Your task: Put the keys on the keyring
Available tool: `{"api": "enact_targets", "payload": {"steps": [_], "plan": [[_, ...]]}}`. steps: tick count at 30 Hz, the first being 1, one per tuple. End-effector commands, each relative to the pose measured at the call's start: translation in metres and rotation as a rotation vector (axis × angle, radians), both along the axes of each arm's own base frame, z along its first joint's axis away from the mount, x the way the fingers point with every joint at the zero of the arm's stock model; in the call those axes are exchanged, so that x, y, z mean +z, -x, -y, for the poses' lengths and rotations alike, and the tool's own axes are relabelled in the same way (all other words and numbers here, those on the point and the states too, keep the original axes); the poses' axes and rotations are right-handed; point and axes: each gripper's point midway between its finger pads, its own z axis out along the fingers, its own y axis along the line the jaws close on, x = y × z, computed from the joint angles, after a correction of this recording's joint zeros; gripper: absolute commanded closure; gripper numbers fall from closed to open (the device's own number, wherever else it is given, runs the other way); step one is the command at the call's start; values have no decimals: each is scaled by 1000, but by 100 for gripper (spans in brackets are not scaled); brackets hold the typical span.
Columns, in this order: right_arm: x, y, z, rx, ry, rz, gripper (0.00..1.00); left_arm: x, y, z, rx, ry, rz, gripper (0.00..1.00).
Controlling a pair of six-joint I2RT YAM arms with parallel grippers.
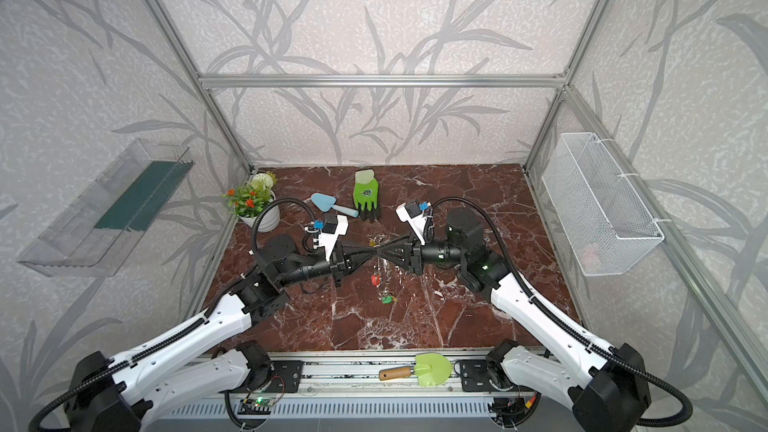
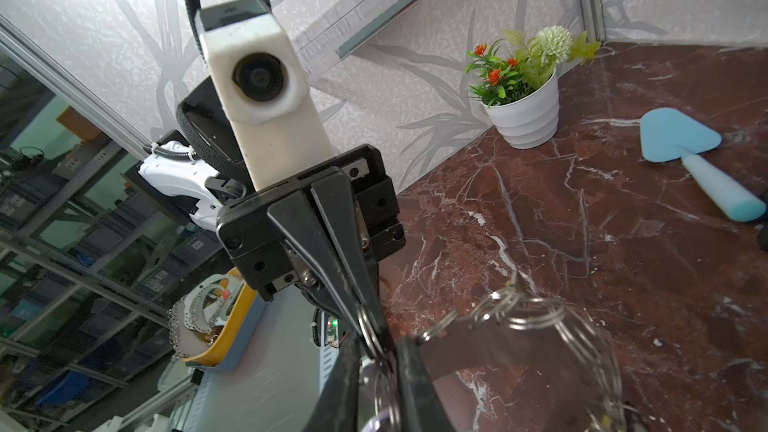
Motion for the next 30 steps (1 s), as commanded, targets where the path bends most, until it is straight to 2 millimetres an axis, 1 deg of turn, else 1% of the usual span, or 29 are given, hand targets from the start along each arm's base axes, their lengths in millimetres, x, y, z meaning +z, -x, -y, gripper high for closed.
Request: {"api": "enact_targets", "payload": {"steps": [1, 2, 3, 10, 18, 21, 25, 30], "plan": [[8, 5, -3, 34, -24, 27, 90, 20, 6, -1, -19, 59, 55, 100], [8, 5, -3, 33, -23, 26, 96, 19, 6, -1, -20, 58, 54, 100], [8, 5, -4, 32, -23, 25, 100, 19, 6, -1, -19, 56, 55, 100], [7, 6, -2, 28, -24, 30, 100, 17, 8, -1, -29, 34, 46, 100], [8, 1, 1, -18, 8, 55, 100, 7, 18, -3, -65, -99, -4, 100], [9, 1, 1, -17, 9, 60, 100, 3, 24, -5, -90, -160, -23, 94], [10, 2, 3, -19, 18, 62, 100, -2, 30, -9, -115, -238, -41, 79], [11, 5, 4, -18, 19, 70, 100, -7, 34, -10, -149, -308, -46, 73]]}}
